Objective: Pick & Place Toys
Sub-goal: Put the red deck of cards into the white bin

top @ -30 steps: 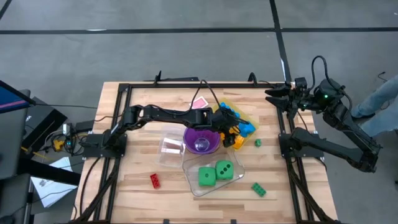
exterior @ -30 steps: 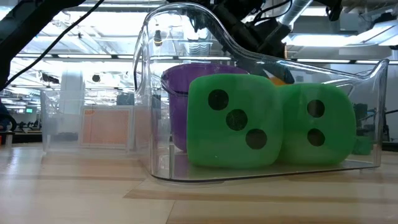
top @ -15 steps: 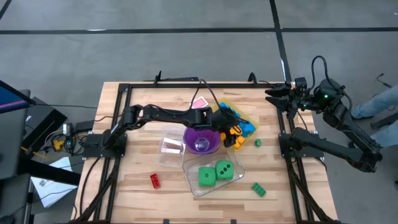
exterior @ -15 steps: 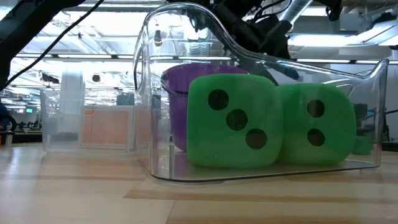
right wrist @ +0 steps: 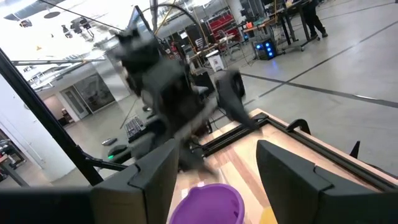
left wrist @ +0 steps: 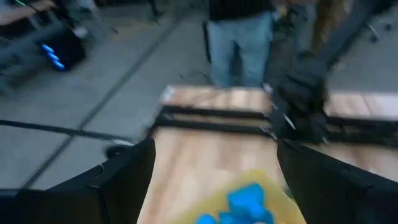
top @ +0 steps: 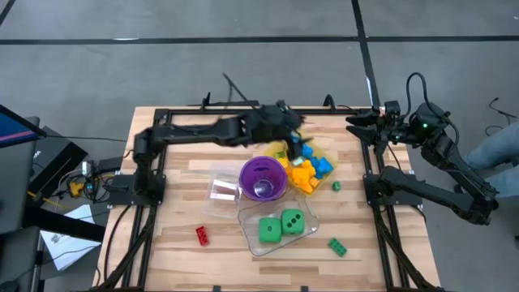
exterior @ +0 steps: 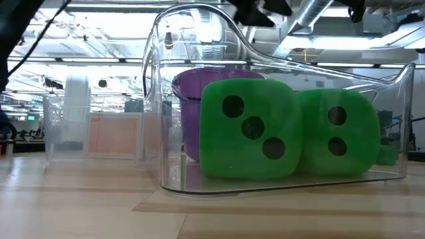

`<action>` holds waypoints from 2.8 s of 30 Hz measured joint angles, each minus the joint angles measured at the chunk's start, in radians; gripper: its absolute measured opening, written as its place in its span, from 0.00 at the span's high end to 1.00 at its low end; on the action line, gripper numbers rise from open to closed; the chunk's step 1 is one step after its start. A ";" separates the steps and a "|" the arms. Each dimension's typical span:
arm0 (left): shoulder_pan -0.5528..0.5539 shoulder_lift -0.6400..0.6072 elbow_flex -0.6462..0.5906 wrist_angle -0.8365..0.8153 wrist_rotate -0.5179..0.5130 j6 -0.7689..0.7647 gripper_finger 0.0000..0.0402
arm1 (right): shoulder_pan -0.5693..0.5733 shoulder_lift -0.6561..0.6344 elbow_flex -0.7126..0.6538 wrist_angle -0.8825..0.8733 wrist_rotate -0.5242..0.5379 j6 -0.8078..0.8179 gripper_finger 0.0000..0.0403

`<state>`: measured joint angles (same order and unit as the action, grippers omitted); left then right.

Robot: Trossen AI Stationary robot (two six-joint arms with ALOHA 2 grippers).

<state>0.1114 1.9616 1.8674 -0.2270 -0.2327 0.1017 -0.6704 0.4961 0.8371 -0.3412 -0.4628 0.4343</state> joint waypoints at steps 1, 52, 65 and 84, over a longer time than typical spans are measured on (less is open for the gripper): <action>0.011 -0.025 0.000 -0.007 -0.008 0.005 0.17 | 0.000 0.000 0.000 0.000 0.002 0.000 0.48; 0.299 -0.158 -0.828 0.203 0.128 0.050 0.01 | 0.001 0.002 0.000 -0.103 0.205 0.091 0.48; 0.389 -0.142 -0.867 0.266 0.211 0.060 0.01 | 0.001 0.008 0.000 -0.140 0.258 0.099 0.48; 0.411 -0.015 -0.797 0.229 0.266 0.100 0.01 | -0.001 0.009 0.000 -0.154 0.289 0.127 0.48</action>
<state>0.5224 1.9465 1.0700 0.0021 0.0330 0.2013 -0.6712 0.5049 0.8371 -0.4957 -0.1734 0.5616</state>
